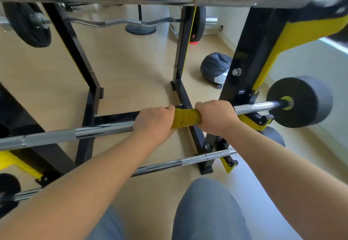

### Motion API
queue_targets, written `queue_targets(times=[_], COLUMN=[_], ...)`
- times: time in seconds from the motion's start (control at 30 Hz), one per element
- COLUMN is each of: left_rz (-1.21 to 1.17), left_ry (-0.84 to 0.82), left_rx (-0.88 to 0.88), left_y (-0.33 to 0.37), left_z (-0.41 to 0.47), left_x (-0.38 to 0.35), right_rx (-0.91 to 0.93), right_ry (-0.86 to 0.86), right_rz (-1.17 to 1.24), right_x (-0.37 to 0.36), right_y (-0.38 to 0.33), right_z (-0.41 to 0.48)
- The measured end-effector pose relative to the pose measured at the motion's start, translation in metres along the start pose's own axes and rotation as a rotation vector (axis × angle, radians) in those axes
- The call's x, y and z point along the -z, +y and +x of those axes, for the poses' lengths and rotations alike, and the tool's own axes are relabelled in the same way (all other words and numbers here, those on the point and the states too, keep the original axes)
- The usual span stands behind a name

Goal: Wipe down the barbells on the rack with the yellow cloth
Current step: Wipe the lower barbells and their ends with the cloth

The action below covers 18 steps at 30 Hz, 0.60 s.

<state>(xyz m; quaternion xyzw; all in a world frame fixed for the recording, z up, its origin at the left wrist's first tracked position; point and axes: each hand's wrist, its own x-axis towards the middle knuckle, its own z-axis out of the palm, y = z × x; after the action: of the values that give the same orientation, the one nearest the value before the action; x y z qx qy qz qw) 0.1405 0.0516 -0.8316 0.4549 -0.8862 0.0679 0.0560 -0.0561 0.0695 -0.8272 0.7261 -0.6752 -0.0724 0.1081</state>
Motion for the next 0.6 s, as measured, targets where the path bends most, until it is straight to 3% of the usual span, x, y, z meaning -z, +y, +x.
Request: queue_targets(times=[0.2, 0.27, 0.3, 0.37, 0.43, 0.47, 0.5, 0.6], left_rz=[0.026, 0.017, 0.009, -0.011, -0.043, -0.048, -0.045, -0.013], left_ry=[-0.027, -0.043, -0.064, -0.115, -0.152, -0.164, -0.174, -0.144], left_rx=[0.061, 0.087, 0.098, 0.124, 0.131, 0.132, 0.134, 0.132], left_y=[0.007, 0.009, 0.009, 0.008, 0.007, 0.008, 0.009, 0.010], left_z=[0.012, 0.014, 0.015, 0.020, 0.024, 0.024, 0.025, 0.023], left_x=[-0.009, -0.012, -0.012, -0.011, -0.010, -0.009, -0.009, -0.010], right_rx=[0.058, -0.036, -0.146, -0.209, -0.017, -0.023, -0.038, -0.172], right_ry=[-0.868, -0.802, -0.645, -0.170, 0.352, 0.428, 0.367, -0.308], right_rz=[0.313, 0.204, 0.090, -0.082, 0.013, 0.024, 0.008, -0.143], right_x=[0.041, 0.024, 0.008, -0.021, -0.034, -0.031, -0.026, -0.001], right_y=[0.008, 0.002, -0.007, -0.020, -0.020, -0.019, -0.017, -0.027], right_z=[0.053, 0.057, 0.053, 0.033, 0.008, -0.001, -0.003, 0.030])
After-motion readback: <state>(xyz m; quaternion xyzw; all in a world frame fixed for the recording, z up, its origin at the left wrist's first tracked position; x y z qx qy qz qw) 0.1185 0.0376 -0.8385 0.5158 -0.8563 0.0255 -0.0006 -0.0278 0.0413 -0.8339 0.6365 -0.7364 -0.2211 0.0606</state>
